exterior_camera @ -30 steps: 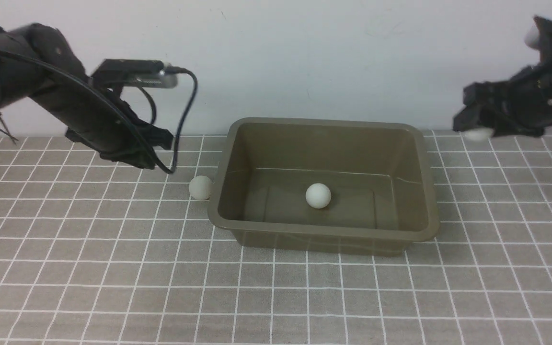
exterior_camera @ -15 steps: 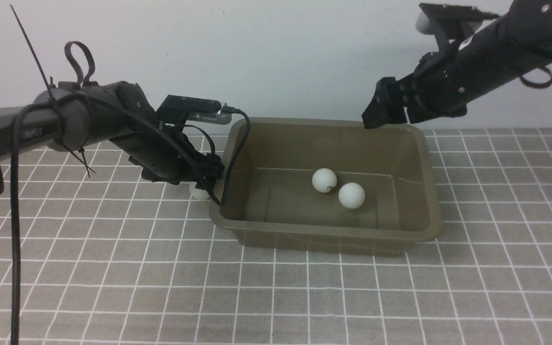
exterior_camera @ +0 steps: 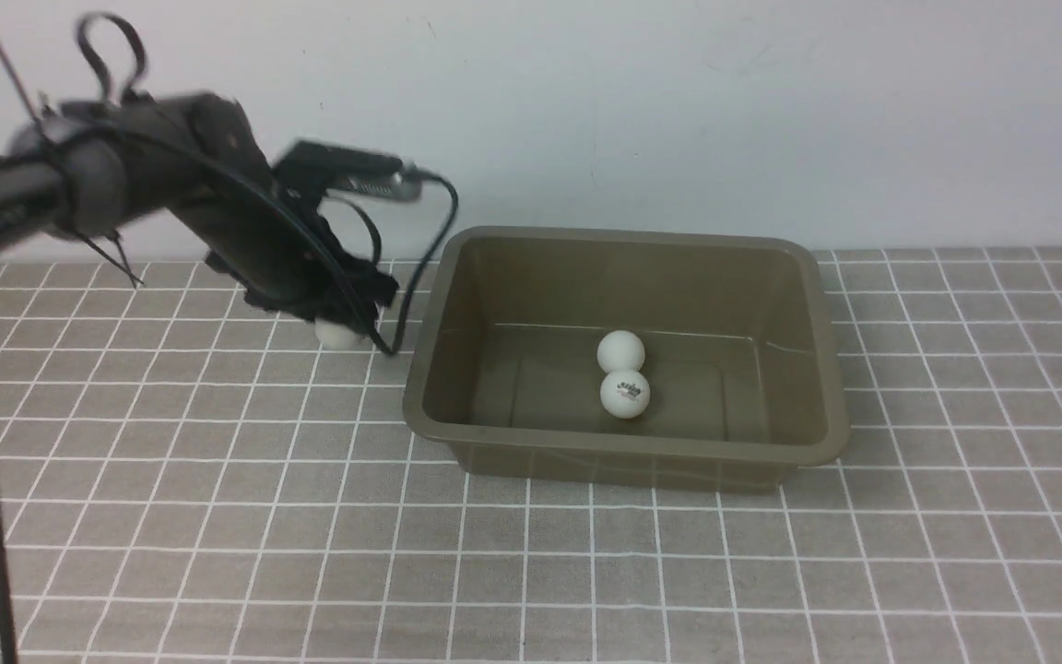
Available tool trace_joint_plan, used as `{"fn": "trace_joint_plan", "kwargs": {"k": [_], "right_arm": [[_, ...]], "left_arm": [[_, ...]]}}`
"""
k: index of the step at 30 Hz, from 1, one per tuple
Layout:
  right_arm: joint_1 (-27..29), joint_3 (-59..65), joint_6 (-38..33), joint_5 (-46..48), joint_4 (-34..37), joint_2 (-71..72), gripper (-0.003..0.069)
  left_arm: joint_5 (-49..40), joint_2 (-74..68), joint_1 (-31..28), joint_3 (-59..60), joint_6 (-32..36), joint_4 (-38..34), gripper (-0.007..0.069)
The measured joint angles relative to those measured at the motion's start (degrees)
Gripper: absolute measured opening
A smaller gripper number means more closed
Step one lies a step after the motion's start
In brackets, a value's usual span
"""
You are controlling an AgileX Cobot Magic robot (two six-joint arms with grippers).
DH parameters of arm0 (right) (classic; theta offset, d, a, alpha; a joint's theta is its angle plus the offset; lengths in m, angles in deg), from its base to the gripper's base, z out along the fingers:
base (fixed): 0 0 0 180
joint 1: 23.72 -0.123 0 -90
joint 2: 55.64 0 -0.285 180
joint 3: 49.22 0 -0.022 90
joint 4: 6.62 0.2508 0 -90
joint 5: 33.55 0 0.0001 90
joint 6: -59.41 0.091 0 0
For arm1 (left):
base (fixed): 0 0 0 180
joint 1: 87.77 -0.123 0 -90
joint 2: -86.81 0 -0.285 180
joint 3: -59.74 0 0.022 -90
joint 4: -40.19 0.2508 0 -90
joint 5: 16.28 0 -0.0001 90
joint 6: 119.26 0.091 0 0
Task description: Put the table tennis balls into the box on the grey coffee tablecloth.
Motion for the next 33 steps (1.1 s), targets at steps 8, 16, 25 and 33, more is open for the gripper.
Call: {"fn": "trace_joint_plan", "kwargs": {"k": [8,16,25,33], "right_arm": [[0.5,20.0,2.7,-5.7,3.6,19.2,-0.0014],[0.5,45.4,2.7,-26.6,13.6,51.1,-0.0013],[0.5,59.4,2.6,-40.1,13.7,73.2,-0.0013],[0.5,61.7,2.6,-38.9,11.8,73.5,-0.0015]], "left_arm": [[-6.0,11.1,5.8,-4.3,6.6,-11.1,0.0345],[-3.9,3.8,12.2,-3.9,10.7,-11.2,0.0366],[-3.2,-0.5,12.2,-4.1,4.6,-9.9,0.0596],[-14.4,7.1,12.2,-6.7,1.8,-2.2,0.0124]]}}
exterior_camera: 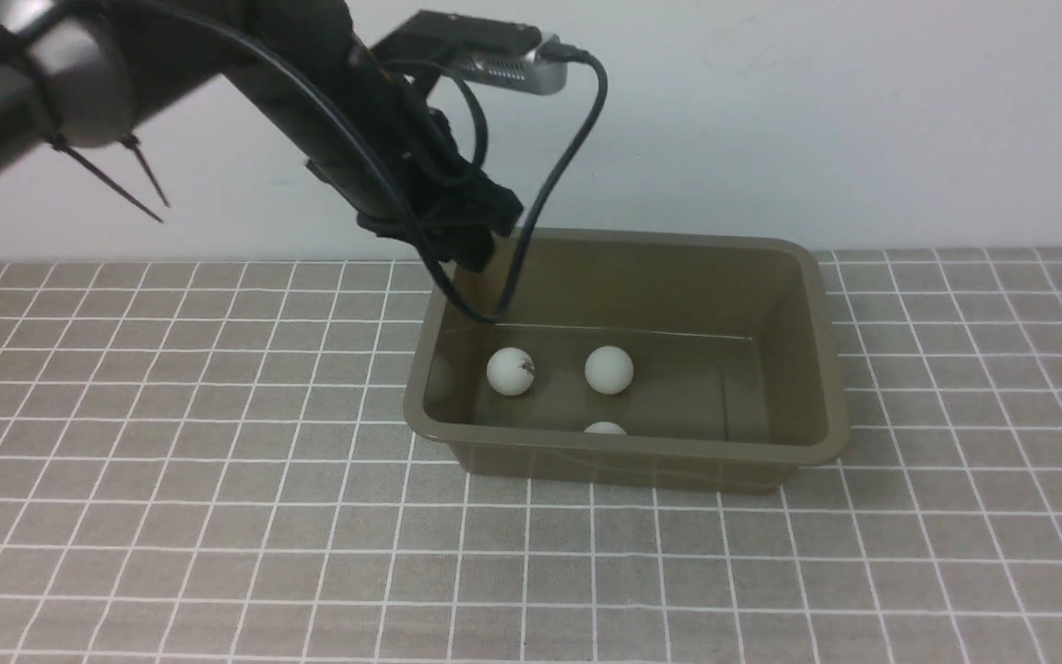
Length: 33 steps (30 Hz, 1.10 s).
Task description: Put the table tennis balls into the box on the grey coffee tablecloth.
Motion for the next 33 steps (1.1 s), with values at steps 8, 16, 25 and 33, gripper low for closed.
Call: {"fn": "trace_joint_plan", "kwargs": {"k": [8,16,25,33], "right_arm": [[0.0,0.0,2.6,-7.0,-9.1,0.0,-0.0015],[0.0,0.0,4.8,-7.1,-9.9,0.0,-0.0015],[0.0,0.0,5.0,-7.1,-9.9,0.0,-0.0015],[0.0,0.0,5.0,-7.1,-10.0,0.0,-0.0015]], "left_arm": [[1.0,19.5,0.0,9.4,-6.5,7.6,-0.0005],[19.6,49.0,0.0,41.5,-7.9,3.9,-0.0005],[42.4,82.5,0.0,71.5,-9.0,1.6,-0.0005],[44.8,96.8,0.0,77.6,-10.6,-1.5,-0.0005]]}}
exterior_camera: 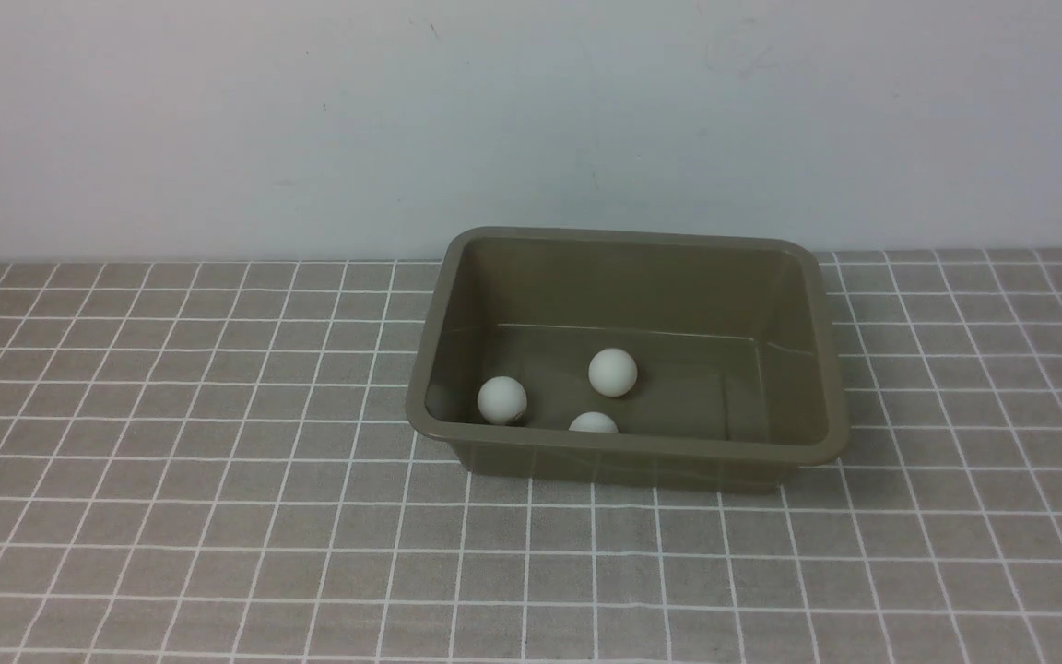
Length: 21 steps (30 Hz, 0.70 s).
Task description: Put the table tennis balls into the box on the grey coffee tablecloth.
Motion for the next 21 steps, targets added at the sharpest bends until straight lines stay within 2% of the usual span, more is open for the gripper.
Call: {"fn": "trace_joint_plan", "kwargs": {"k": [17,21], "right_arm": [[0.0,0.0,0.0,0.0,-0.1,0.0,-0.0015],[0.0,0.0,0.0,0.0,-0.1,0.0,-0.0015]], "left_arm": [[-2.1,0.7,0.0,0.3,0.4,0.2,-0.0005],[-1.9,0.8,-0.1,2.4,0.5,3.1,-0.0005]]}}
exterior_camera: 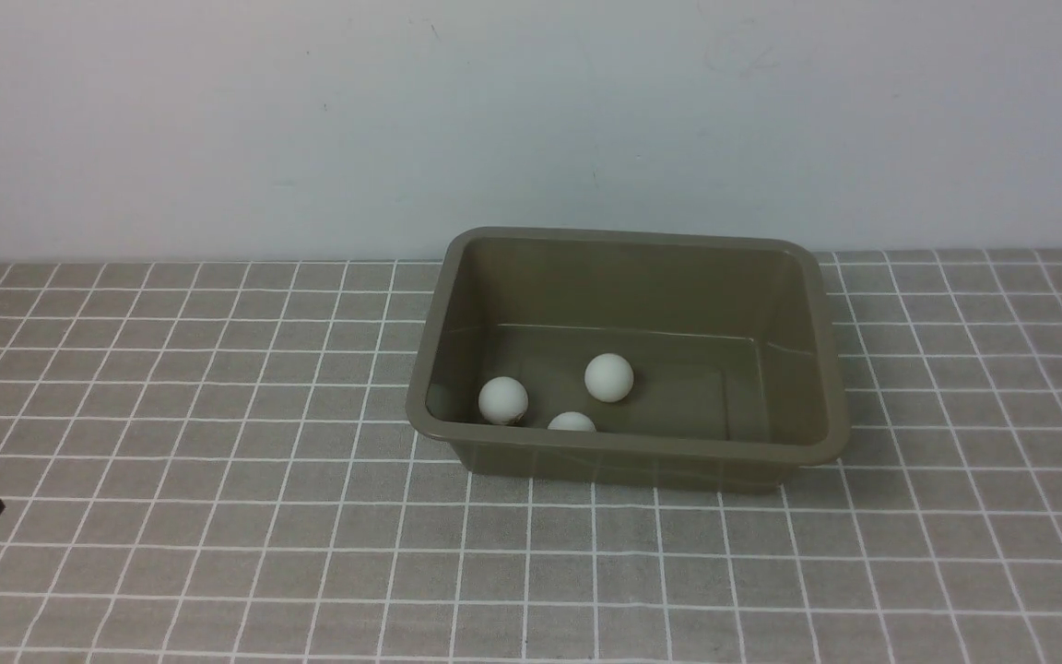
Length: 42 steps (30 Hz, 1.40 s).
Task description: Put the table tennis balls into the box on the grey coffee tablecloth.
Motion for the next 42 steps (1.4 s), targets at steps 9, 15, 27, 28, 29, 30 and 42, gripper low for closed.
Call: {"fn": "trace_joint_plan", "kwargs": {"k": [9,15,27,28,29,30,42], "right_arm": [[0.0,0.0,0.0,0.0,0.0,0.0,-0.0015],[0.0,0.0,0.0,-0.1,0.0,0.0,-0.0015],[0.0,0.0,0.0,0.0,0.0,0.0,-0.0015],[0.0,0.0,0.0,0.0,0.0,0.0,-0.0015],[0.0,0.0,0.0,0.0,0.0,0.0,-0.0015],[0.0,0.0,0.0,0.0,0.0,0.0,-0.0015],[0.0,0.0,0.1,0.0,0.0,0.0,-0.0015]], "left_arm": [[0.2,8.6,-10.3,15.2,-0.5,6.3,-0.0005],[-3.0,9.6,-15.6,23.2,-0.2,10.8,-0.0005],[-3.1,9.6,-15.6,23.2,-0.2,11.0,-0.0005],[-3.1,9.6,-15.6,23.2,-0.2,11.0,-0.0005],[-3.1,9.6,-15.6,23.2,-0.2,11.0,-0.0005],[-3.1,9.6,-15.6,23.2,-0.2,11.0,-0.0005],[-3.1,9.6,-15.6,23.2,-0.2,11.0,-0.0005]]}}
